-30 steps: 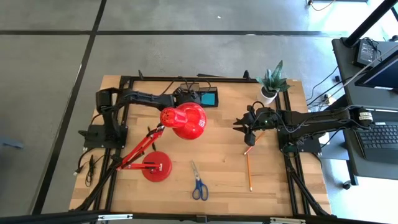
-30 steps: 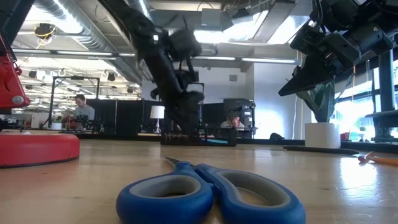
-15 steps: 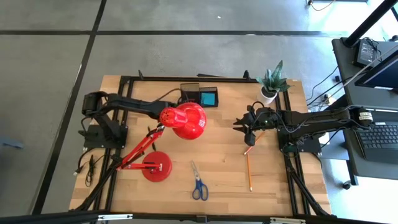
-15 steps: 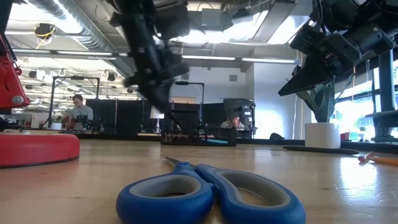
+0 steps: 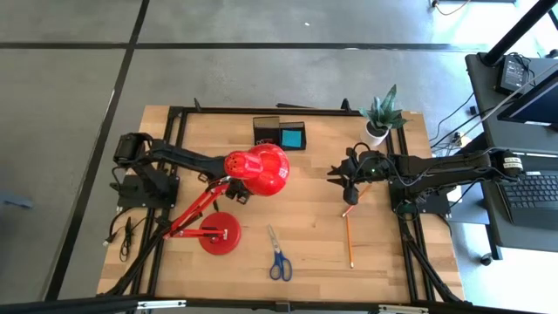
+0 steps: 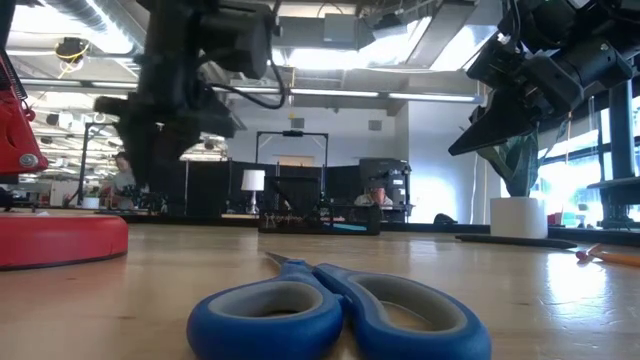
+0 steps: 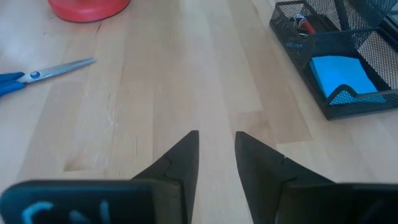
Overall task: Pick and place office supplies into organizer
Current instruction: Put the left pen into the desk organizer
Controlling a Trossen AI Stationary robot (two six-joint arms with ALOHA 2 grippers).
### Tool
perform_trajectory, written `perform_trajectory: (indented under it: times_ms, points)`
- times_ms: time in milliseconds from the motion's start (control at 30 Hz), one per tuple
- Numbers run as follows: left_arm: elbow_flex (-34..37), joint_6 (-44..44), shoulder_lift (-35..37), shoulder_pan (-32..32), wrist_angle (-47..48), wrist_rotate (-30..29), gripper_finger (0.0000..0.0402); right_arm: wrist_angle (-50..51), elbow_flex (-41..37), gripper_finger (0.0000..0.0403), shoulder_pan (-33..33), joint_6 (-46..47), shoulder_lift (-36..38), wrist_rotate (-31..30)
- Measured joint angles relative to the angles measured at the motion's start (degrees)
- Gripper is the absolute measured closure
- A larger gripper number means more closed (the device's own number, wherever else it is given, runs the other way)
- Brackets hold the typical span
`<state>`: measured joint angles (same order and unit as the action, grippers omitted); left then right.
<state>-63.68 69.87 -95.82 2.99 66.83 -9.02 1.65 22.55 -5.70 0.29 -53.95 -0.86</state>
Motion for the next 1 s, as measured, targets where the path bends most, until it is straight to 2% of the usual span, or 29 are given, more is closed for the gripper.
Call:
perform_trajectory:
  times_ms: [133,267,400,700,833,1000]
  points:
    - [0.0,3.65,0.28,1.6,4.24,0.15,0.0279,0.0,0.0,0.0295,0.01,-0.84,0.0,0.0]
    - [1.08,8.63,0.32,1.92,6.91,3.07,0.0272,0.26,0.0,0.0295,-0.01,-0.84,0.0,0.0]
    - [5.04,10.65,0.3,1.9,2.53,7.14,0.027,0.76,0.0,0.0295,0.01,-1.02,0.0,0.0]
    - [13.06,14.93,0.3,1.9,-9.21,12.42,0.027,1.31,0.0,0.0295,-0.01,-2.53,-0.02,0.0]
    - [16.03,14.85,0.64,1.69,-13.17,13.77,0.027,1.33,0.0,0.0295,-0.01,-3.45,-0.02,0.0]
    - [16.74,4.32,0.64,1.1,-13.96,13.73,0.0277,1.3,0.0,0.0295,0.01,-3.6,-0.04,0.0]
